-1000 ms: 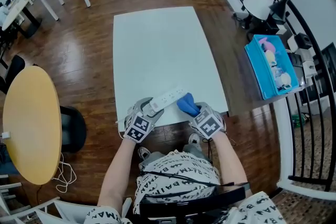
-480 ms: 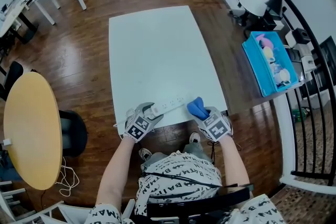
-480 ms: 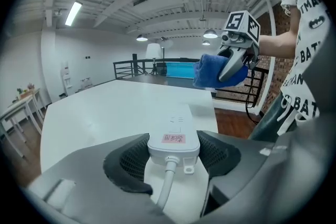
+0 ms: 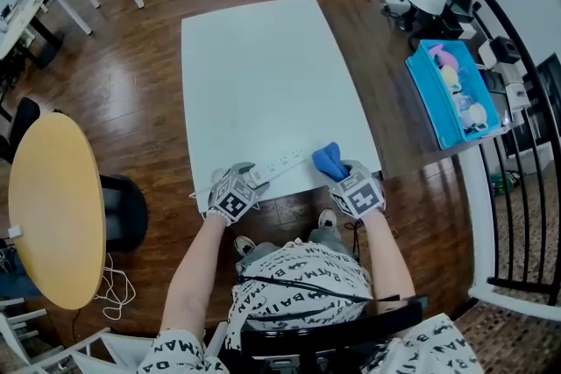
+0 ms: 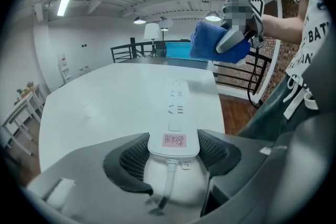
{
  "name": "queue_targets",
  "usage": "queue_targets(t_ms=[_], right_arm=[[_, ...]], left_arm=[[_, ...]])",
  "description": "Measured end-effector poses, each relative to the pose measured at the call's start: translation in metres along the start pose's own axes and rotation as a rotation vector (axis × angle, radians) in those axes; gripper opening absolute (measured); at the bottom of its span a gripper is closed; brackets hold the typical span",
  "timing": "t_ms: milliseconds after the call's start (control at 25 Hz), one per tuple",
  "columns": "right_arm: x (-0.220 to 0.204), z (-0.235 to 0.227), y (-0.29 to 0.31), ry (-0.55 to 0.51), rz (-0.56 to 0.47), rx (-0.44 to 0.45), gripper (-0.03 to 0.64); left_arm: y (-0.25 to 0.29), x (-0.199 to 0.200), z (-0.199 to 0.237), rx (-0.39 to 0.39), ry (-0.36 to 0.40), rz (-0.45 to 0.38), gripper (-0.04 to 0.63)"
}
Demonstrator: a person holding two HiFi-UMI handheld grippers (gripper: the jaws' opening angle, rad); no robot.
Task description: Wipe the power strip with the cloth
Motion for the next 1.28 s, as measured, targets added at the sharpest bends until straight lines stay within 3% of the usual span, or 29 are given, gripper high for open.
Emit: queue_targets(t_ms=[120, 200, 320, 400, 520, 600, 680, 1280], right_arm=[[0.002, -0.004, 0.0, 0.061, -0.053, 0.0, 0.129], [0.004, -0.008, 0.0, 0.097, -0.09, -0.007, 0.129], [0.01, -0.012, -0.002, 0.122, -0.128, -0.029, 0.127], [0.012, -0.013, -0.002, 0.129, -0.143, -0.031, 0.127], [0.019, -0.013, -0.006, 0.144, -0.175, -0.025, 0.127], [0.022, -0.013, -0.007, 0.156, -0.199, -0.021, 0.127], [0.025, -0.011, -0.007, 0.168, -0.221, -0.011, 0.127], [0.028, 0.003, -0.007, 0.165, -0.245, 0.016, 0.127]], left_arm=[[0.003, -0.002, -0.002, 0.017, -0.054, -0.01, 0.292], [0.0, 0.0, 0.0, 0.031, -0.115, -0.056, 0.339], [-0.026, 0.012, 0.009, 0.088, -0.245, -0.216, 0.347], [-0.052, 0.022, 0.019, 0.173, -0.333, -0.334, 0.326], [-0.091, 0.031, 0.03, 0.338, -0.446, -0.43, 0.176], [-0.111, 0.035, 0.032, 0.411, -0.518, -0.461, 0.037], [-0.125, 0.039, 0.029, 0.429, -0.58, -0.5, 0.002], [-0.13, 0.044, -0.008, 0.425, -0.604, -0.492, 0.002]])
Point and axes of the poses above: the fingertips, and each gripper's own axes: y forward along the fingers, z to its left, x out of its top, the point moved 6 cm from there along -y, backward along the fingers, and after that the axes turned 4 degrees about -z, right-handed, at the moved point
